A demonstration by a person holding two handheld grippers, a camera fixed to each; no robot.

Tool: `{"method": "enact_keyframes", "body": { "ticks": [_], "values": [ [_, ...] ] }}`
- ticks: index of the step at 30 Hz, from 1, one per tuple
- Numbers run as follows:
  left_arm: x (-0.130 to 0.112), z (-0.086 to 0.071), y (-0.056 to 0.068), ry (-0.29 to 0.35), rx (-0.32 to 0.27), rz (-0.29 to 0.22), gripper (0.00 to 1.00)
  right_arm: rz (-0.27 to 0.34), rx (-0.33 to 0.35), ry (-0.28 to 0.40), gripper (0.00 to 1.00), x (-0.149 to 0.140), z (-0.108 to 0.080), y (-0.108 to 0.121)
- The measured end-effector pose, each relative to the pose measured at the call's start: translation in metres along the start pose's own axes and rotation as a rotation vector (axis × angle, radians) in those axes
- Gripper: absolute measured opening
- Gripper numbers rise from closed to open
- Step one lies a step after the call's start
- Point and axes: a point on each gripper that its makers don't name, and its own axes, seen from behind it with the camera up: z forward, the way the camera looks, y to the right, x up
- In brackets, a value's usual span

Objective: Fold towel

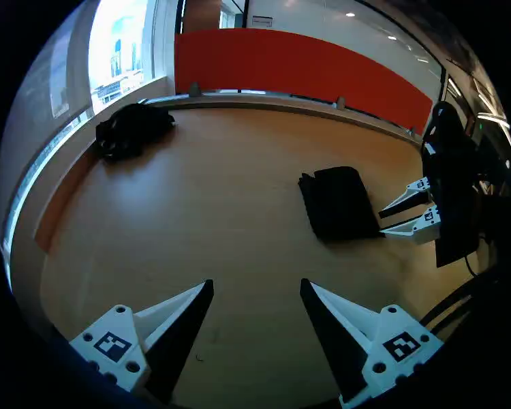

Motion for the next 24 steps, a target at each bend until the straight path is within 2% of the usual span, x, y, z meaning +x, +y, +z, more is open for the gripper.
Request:
{"method": "enact_keyframes", "body": {
  "ticks": [11, 24],
  "values": [
    [-0.002, -0.001, 0.001, -0.001, -0.002, -0.001, 0.94, 0.025, -0.013, -0.02, 0.6, -0.016, 0.007, -0.001],
    [-0.003, -0.002, 0.002, 0.0, -0.006, -0.002, 0.94, 0.05, -0.035, -0.013, 0.32, -0.021, 0.011, 0.003]
  ]
}}
